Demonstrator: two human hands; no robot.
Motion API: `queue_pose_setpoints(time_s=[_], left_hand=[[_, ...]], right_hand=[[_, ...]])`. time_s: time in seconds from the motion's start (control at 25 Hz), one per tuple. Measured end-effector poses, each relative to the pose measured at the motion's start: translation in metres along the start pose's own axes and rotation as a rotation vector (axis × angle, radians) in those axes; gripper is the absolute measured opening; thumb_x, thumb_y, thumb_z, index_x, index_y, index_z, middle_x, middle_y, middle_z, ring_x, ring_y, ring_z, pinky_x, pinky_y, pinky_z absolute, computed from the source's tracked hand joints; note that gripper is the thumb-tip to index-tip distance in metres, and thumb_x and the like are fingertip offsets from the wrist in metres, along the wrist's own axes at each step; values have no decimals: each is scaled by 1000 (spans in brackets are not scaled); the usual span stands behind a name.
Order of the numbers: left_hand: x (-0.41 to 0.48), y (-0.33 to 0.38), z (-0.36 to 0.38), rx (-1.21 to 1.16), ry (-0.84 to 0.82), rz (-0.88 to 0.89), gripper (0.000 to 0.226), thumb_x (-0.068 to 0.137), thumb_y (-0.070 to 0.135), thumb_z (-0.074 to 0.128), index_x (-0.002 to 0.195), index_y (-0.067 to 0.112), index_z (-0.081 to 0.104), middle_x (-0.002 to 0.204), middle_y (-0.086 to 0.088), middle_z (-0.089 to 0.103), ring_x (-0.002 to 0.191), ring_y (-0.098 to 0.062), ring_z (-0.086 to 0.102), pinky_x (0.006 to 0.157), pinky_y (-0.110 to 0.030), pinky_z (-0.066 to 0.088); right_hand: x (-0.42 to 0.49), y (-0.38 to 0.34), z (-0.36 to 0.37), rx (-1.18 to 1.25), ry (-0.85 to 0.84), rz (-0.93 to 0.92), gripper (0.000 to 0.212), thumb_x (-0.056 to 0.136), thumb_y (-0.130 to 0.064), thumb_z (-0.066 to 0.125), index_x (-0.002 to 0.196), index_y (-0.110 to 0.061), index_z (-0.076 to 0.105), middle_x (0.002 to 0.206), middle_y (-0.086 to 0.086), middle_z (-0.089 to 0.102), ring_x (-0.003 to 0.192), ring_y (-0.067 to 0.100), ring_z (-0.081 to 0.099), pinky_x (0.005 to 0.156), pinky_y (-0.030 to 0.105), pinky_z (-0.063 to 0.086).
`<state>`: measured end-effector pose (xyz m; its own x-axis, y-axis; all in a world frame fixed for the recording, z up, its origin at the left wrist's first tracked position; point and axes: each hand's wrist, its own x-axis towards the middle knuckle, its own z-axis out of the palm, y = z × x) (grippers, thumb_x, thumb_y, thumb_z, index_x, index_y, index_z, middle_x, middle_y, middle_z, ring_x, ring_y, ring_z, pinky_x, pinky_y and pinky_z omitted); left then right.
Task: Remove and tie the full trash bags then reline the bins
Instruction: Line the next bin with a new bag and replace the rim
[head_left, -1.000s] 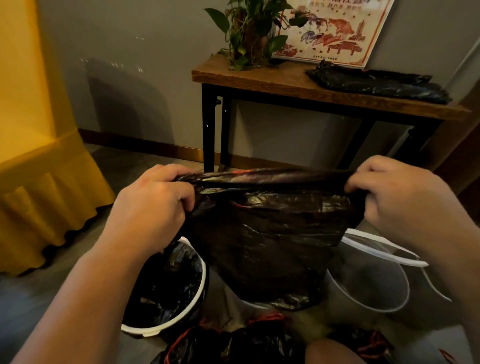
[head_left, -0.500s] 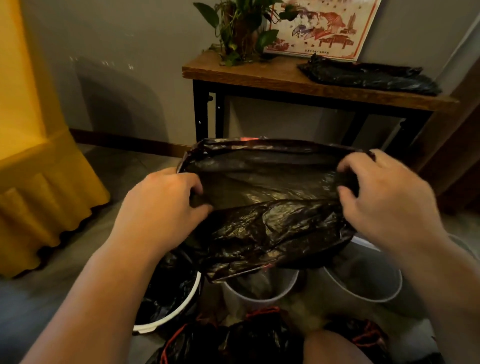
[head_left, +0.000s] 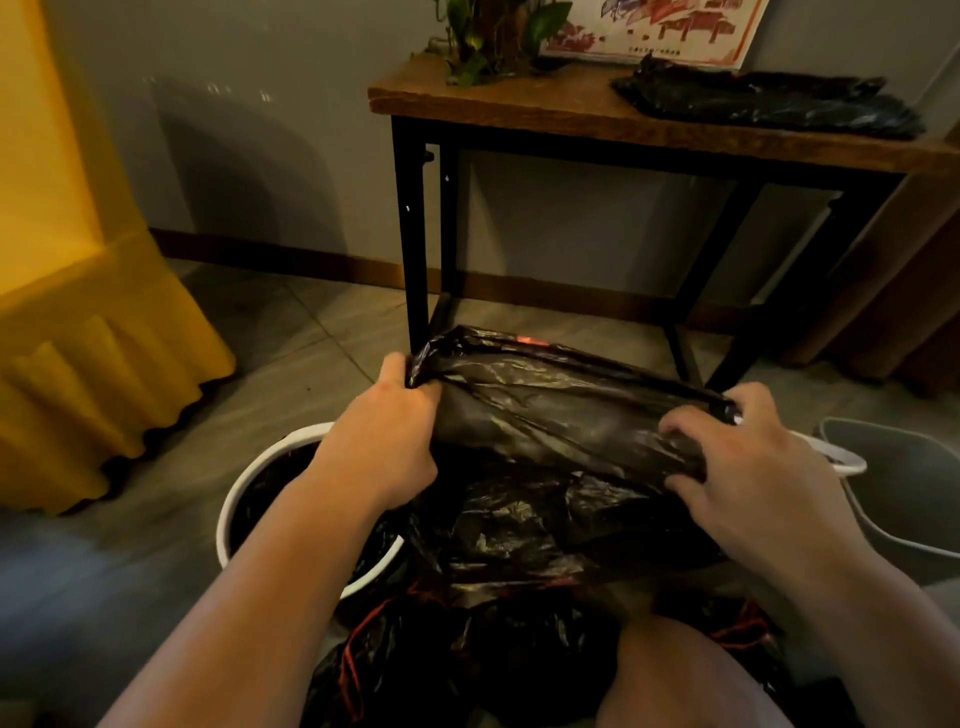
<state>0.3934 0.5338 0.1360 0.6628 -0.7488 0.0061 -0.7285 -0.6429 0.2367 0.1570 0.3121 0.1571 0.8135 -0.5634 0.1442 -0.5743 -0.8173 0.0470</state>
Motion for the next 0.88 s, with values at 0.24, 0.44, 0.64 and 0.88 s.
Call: queue_pose_setpoints(time_s=[0.24, 0.44, 0.64, 0.88], left_hand=[[0, 4, 14, 127, 248, 64, 19, 87, 24, 66, 104, 26, 72, 94, 4, 56, 94, -26, 63, 63, -32, 45], [0, 0, 20, 133, 193, 79, 15, 88, 24, 67, 97, 33, 76, 97, 6, 44, 102, -22, 51, 69, -35, 48], [-1, 1, 29, 162, 94, 77, 36, 85, 20, 69, 120, 24, 70, 102, 4, 35, 103, -25, 55, 82, -39, 51], [-1, 10, 37, 15, 119, 52, 15, 85, 19, 72, 99, 24, 72, 98, 3, 39, 88, -27, 61, 69, -32, 44]], right_hand=[[-20, -2, 22, 130, -126, -17, 23, 73, -20, 59, 68, -35, 42, 81, -13, 45, 63, 10, 48, 52, 34, 44], [-26, -1, 32, 99, -176, 34, 26, 85, -30, 58, 100, -46, 72, 121, -14, 56, 85, 19, 62, 66, 36, 50], [-24, -7, 41, 32, -86, 135, 32, 102, -47, 42, 131, -35, 49, 92, -7, 58, 70, 17, 61, 56, 34, 51], [-24, -4, 43, 6, 75, 116, 14, 89, -23, 66, 102, -24, 73, 74, -4, 52, 68, 17, 49, 52, 27, 35]])
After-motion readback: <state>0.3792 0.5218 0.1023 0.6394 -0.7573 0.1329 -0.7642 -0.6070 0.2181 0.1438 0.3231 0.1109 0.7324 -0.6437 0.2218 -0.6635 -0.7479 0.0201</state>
